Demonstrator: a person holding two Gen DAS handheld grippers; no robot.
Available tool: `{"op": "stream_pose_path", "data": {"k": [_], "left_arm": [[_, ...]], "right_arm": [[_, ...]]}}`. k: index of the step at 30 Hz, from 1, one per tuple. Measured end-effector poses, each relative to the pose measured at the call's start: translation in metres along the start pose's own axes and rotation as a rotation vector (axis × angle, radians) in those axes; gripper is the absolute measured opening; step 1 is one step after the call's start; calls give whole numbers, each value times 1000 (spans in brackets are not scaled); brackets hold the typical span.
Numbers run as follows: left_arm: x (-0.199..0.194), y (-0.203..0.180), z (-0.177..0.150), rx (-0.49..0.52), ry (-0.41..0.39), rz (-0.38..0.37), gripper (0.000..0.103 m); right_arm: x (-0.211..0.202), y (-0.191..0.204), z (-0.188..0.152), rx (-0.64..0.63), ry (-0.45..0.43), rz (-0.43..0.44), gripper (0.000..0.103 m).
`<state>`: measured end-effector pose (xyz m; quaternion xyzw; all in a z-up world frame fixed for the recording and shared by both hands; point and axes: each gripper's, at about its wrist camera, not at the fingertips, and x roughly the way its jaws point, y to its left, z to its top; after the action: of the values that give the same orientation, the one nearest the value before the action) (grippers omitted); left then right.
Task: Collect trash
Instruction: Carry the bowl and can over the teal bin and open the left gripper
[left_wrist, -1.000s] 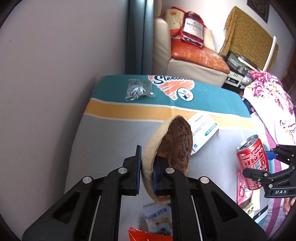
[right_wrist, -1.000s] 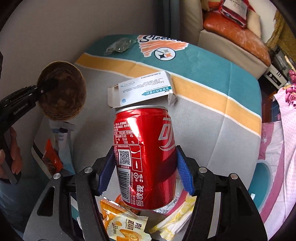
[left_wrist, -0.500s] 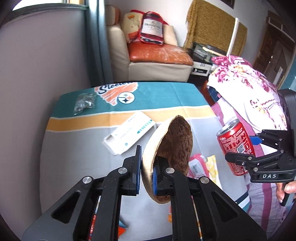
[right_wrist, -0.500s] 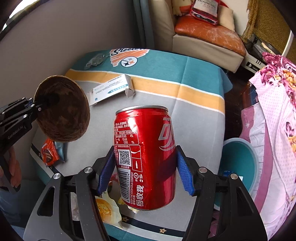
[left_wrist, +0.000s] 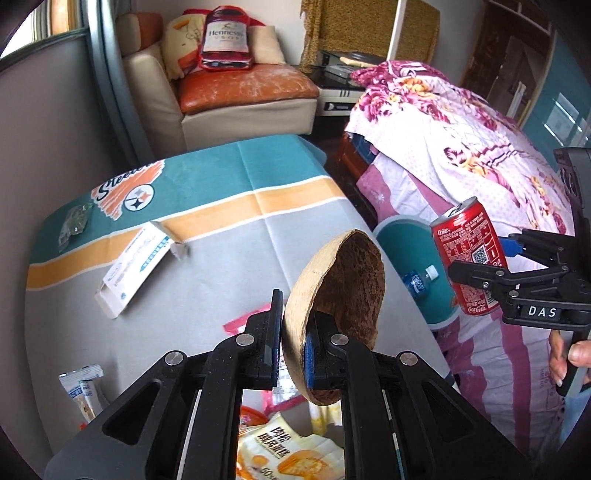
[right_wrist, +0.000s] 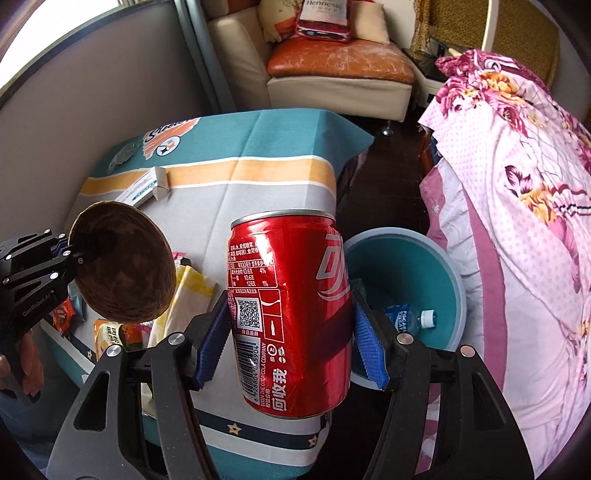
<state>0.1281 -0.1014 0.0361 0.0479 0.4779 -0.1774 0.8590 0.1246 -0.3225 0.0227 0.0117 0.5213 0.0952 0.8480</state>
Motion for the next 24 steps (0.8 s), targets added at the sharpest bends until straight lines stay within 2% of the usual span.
{"op": "stream_pose_path", "data": {"k": [11,17,24], "left_arm": [[52,-91,19,111,76,-60,10],[77,-125,25,162,109,-70,10],[100,-153,28,198,140,-91,10]], "right_arm": [[-1,-86,-30,148,-12,-31,60],[2,-122,-36,216,-17,-31,60],[10,-145,-43,250,3,-49,60]]}}
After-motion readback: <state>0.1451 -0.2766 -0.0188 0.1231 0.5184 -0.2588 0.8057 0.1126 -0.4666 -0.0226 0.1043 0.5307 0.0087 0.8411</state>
